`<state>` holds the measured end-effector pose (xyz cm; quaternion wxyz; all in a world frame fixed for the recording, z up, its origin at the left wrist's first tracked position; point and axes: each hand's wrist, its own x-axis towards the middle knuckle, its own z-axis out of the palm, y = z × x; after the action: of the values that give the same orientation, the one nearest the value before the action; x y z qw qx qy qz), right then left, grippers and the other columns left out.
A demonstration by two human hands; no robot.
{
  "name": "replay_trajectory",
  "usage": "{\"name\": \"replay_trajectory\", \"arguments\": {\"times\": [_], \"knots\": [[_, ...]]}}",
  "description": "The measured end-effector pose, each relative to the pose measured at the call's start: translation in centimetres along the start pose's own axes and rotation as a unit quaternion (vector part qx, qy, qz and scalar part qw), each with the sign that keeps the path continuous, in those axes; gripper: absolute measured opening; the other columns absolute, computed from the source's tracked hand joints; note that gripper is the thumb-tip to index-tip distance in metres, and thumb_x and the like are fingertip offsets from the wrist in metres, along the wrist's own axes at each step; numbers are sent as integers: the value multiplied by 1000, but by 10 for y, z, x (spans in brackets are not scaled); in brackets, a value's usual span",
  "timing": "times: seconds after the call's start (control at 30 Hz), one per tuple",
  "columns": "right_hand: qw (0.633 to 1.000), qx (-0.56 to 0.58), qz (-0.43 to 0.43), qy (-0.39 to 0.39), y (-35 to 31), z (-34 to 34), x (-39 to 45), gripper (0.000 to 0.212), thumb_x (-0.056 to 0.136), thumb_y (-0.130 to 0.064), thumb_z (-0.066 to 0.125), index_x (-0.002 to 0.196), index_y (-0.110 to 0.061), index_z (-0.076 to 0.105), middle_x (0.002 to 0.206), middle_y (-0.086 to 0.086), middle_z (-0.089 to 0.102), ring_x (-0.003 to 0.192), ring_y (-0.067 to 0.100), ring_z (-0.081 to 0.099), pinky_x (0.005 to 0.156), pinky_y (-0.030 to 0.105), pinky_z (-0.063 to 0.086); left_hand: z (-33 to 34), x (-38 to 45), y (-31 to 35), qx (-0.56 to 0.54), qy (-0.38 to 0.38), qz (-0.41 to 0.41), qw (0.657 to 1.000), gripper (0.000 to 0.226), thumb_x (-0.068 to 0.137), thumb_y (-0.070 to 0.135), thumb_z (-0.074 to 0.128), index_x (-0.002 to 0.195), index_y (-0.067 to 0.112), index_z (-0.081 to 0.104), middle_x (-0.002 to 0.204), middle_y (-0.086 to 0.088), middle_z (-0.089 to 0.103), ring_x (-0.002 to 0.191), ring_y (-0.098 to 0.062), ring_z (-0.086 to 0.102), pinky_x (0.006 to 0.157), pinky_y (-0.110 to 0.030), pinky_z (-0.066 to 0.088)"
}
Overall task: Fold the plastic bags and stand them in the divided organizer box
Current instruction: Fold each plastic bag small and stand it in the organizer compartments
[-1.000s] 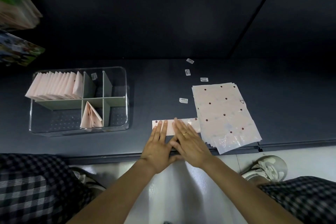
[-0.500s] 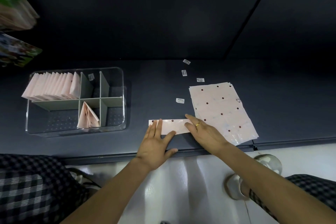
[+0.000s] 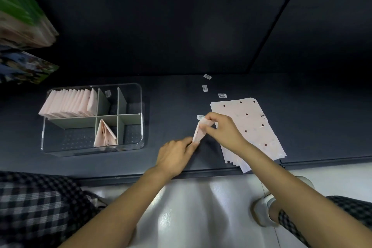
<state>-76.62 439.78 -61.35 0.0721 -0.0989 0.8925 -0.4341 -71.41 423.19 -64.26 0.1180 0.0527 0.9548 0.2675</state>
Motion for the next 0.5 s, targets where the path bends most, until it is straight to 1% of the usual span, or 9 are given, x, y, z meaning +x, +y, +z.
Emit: {"name": "replay_trajectory", "arguments": {"times": [0.07,0.1,0.13,0.17,0.23,0.27,0.33,0.43,0.5], "knots": [[1000,-3,2,-23,-12,-5,4,2,85,-11,61,86,-11,63,79,-4,61,77,14,53,71,27,41,-10,-3,3,-109,-15,-27,994,43,95,46,44,58,24,38,54,4,41,58,-23,38,54,-32,27],[999,-1,6,-41,-18,-8,5,2,84,-11,61,85,-12,63,79,-4,61,77,14,55,71,27,42,-14,-3,4,-179,-21,-42,983,46,95,38,49,54,22,34,51,6,35,54,-20,31,53,-31,25],[998,9,15,-56,-23,-11,6,3,84,-11,61,84,-13,63,80,-4,62,77,14,56,72,27,43,-18,-4,5,-251,-32,-60,966,46,95,30,52,54,20,35,52,6,34,52,-16,30,52,-30,25],[997,30,26,-63,-28,-13,7,2,84,-12,62,85,-13,64,82,-4,63,79,13,58,72,27,45,-23,-7,7,-319,-48,-78,943,42,95,25,54,56,15,40,56,3,39,53,-14,34,53,-28,27],[991,112,56,-37,-36,-16,6,8,86,-16,64,95,-15,64,90,-5,65,84,10,60,75,21,47,-33,-13,10,-429,-72,-117,893,29,95,21,53,73,3,55,71,-11,52,63,-18,46,60,-28,36],[983,166,82,-12,-40,-15,3,16,87,-20,64,103,-17,62,96,-5,64,88,9,61,77,19,49,-38,-16,11,-471,-71,-138,869,27,95,22,53,84,-1,60,78,-15,57,70,-21,51,66,-30,41],[958,246,149,3,-46,-8,-7,29,88,-31,63,114,-18,58,104,-2,63,93,11,62,80,23,51,-46,-21,12,-526,-46,-178,831,32,96,25,52,96,-4,64,88,-16,65,79,-23,59,78,-35,50],[939,279,194,-48,-51,14,-31,19,89,-32,62,100,-18,66,95,0,70,85,11,65,74,22,55,-58,-29,14,-558,-12,-191,808,31,96,26,51,97,-1,66,93,-14,69,78,-19,63,78,-30,53],[938,293,184,-24,-56,26,-42,10,88,-24,63,90,-16,70,87,1,72,81,11,67,74,22,57,-63,-36,16,-570,3,-194,799,32,97,26,50,100,-2,66,97,-17,69,83,-21,63,86,-36,52]]}}
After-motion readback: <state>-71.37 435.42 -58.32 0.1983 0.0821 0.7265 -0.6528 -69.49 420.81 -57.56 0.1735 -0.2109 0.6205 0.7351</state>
